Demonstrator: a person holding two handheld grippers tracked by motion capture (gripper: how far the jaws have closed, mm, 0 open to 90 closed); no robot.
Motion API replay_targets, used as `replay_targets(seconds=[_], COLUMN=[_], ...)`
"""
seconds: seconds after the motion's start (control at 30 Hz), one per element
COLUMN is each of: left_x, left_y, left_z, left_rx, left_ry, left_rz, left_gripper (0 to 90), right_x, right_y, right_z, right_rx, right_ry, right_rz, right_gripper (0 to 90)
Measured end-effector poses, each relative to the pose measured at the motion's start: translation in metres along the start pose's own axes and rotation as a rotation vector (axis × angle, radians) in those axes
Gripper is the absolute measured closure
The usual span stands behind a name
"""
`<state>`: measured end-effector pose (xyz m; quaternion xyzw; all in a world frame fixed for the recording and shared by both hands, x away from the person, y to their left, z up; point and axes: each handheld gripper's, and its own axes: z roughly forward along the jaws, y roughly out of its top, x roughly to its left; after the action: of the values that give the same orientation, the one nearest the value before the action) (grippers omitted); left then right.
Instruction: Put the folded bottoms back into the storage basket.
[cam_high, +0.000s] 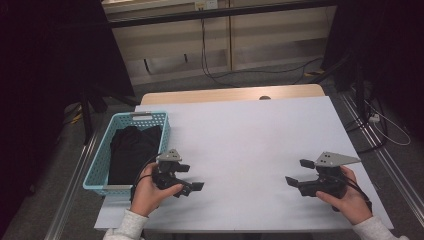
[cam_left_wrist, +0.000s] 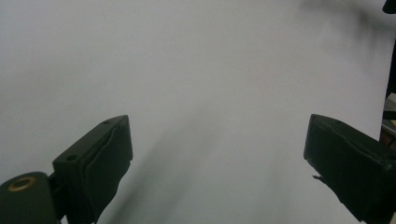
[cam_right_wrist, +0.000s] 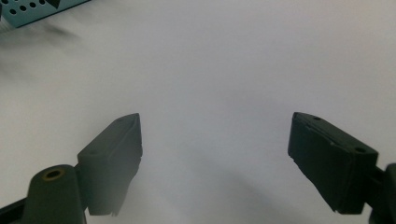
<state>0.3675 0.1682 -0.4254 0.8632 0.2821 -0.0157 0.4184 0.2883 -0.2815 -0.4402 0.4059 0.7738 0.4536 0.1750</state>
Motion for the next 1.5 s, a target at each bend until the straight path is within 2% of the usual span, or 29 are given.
replay_targets(seconds=[0.33, 0.7, 1.03, 1.5], left_x=[-0.003, -0.001, 0.000, 0.000], left_y=[-0.003, -0.007, -0.010, -0.010], left_z=[0.000, -0.006, -0.008, -0.008], left_rx=[0.002, -0.010, -0.020, -0.019], left_ry=[-0.011, 0.002, -0.007, 0.001], left_rz=[0.011, 0.012, 0.009, 0.016], left_gripper=[7.7, 7.6, 7.6, 6.3], right_x=[0.000, 0.000, 0.000, 0.000], right_y=[-0.003, -0.005, -0.006, -0.008], right_z=[-0.004, -0.006, -0.008, -0.008], right_rx=[0.006, 0.014, 0.014, 0.022], right_ry=[-0.005, -0.006, -0.012, -0.012], right_rz=[-0.002, -0.004, -0.004, -0.009], right_gripper=[16.5, 16.2, 16.0, 15.3])
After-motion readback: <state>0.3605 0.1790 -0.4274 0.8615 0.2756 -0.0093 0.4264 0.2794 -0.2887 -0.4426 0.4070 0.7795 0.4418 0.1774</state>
